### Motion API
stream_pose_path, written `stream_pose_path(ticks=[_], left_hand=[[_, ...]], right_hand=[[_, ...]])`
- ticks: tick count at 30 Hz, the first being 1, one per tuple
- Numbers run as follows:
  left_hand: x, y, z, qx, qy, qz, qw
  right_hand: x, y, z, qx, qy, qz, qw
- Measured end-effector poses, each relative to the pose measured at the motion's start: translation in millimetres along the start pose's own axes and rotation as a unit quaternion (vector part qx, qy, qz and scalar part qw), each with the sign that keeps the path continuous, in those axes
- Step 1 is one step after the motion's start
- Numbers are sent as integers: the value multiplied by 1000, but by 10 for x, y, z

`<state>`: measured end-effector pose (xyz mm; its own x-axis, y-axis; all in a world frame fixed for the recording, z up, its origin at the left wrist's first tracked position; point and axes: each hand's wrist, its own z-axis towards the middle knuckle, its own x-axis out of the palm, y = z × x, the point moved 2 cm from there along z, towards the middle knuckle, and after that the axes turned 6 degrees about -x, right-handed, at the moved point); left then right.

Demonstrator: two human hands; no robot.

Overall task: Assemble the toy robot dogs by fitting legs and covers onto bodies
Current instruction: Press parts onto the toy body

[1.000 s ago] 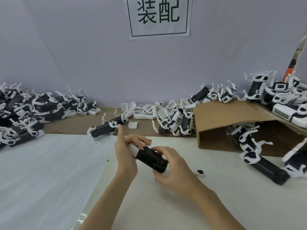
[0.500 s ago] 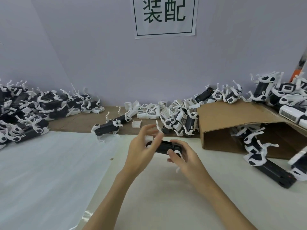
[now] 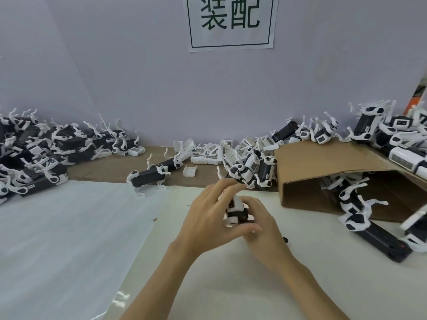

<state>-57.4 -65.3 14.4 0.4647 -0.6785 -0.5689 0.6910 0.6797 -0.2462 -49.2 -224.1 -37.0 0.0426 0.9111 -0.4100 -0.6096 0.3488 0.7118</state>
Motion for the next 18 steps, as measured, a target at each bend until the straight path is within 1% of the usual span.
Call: stream_pose_path(ticks=[2,4,6,7,9,12,14,16,18], left_hand=[[-31,-2,6,-33,-3,-23,999],[-36,19,5,-103,2,-87,991],[-16,45,24,-184,31,-184,965],[-12,49,26,-208,41,-210,954],[-16,59,17,-232,42,-227,945],[-46,100,23,-261,38,-274,925],[-65,166,39,-302,31,-326,895],[-88,256,44,-359,32,-374,854],[-96,346,34,-403,37,-382,831]], right_hand=[[-3,-7,9,28,-4,60,998],[13,6,27,55,-12,94,994],[17,22,30,67,-7,99,993],[13,32,26,69,-3,94,993],[-5,46,17,64,-6,56,996],[-20,72,21,45,-31,-40,998],[-20,98,16,35,-41,-86,995],[-23,131,1,26,-44,-108,993],[-51,165,-8,23,-46,-116,992]])
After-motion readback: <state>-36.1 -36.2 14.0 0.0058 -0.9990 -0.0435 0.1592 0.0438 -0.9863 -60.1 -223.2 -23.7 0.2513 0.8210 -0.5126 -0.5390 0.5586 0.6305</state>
